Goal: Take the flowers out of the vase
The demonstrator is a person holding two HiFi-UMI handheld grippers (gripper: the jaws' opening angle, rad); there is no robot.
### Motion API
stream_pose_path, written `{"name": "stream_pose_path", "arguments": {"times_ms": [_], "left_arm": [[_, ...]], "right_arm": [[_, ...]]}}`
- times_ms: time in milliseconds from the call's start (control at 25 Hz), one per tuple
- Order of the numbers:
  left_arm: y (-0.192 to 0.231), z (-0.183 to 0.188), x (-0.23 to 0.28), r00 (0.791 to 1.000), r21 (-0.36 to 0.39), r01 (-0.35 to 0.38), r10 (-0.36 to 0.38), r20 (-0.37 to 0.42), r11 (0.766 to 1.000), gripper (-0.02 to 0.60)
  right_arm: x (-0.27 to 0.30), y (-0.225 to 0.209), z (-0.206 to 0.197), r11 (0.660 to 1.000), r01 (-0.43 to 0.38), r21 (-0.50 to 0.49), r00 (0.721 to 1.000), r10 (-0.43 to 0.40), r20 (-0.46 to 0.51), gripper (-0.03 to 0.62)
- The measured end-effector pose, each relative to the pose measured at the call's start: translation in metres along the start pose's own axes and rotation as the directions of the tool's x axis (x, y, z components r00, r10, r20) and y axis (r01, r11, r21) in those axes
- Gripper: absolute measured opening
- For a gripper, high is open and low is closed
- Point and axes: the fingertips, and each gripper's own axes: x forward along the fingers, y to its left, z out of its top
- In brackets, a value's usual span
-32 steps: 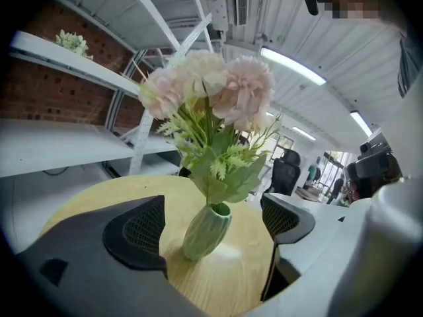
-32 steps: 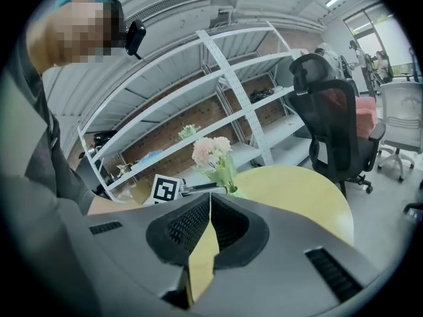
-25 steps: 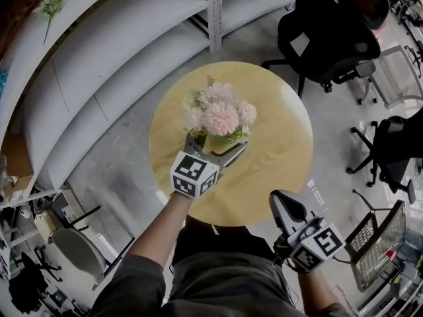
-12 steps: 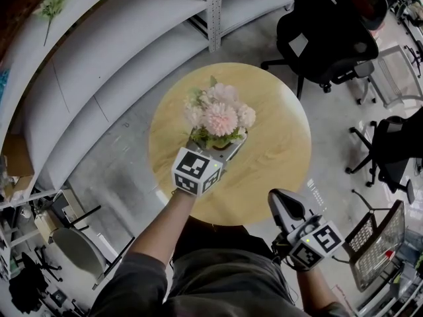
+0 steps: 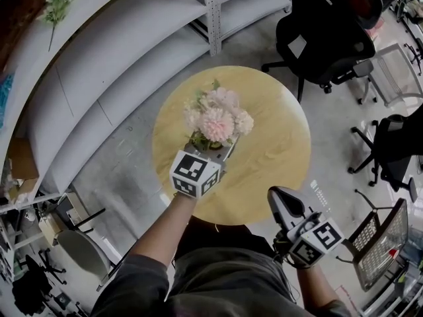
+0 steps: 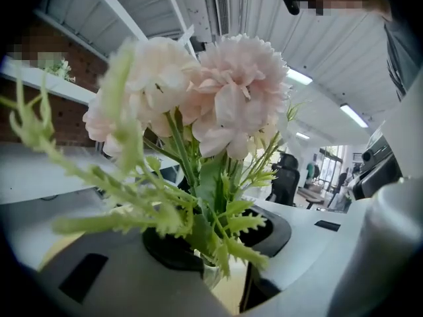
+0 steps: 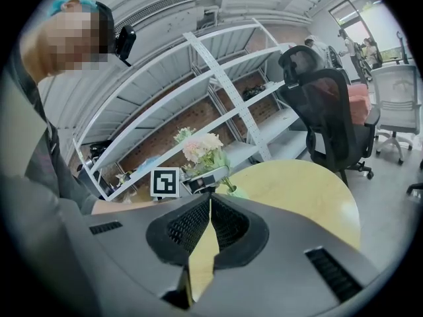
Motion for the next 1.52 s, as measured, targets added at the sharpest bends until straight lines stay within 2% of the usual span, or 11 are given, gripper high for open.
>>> {"name": "stream_pose_path", "arguments": {"times_ms": [160, 520, 840, 1080, 1520], "left_arm": [[0.0, 0.012, -0.005, 1.0, -0.009, 0.016, -0.016, 0.005, 1.0, 0.126], [-0.014, 0.058, -0.021, 0.999, 0.026, 0.029, -0.03, 0.013, 0.999, 0.11], [-0.029, 0.112, -0.047, 0.998, 0.087, 0.037, -0.042, 0.05, 0.995, 0.104], [-0.048, 0.149, -0.067, 0.995, 0.138, 0.051, -0.062, 0.079, 0.989, 0.104], [-0.058, 0.169, -0.095, 0.994, 0.16, 0.05, -0.065, 0.09, 0.986, 0.101]], "right_arm": [[0.002, 0.006, 0.002, 1.0, -0.008, 0.0, 1.0, 0.008, 0.008, 0.017], [-0.001, 0.017, 0.018, 0.999, -0.037, -0.002, 0.997, 0.037, 0.073, 0.017], [-0.005, 0.033, 0.049, 0.998, -0.06, -0.011, 0.985, 0.061, 0.16, 0.017], [-0.009, 0.039, 0.062, 0.997, -0.063, -0.037, 0.979, 0.069, 0.191, 0.017], [-0.008, 0.065, 0.083, 0.99, -0.105, -0.091, 0.966, 0.123, 0.226, 0.017]]}}
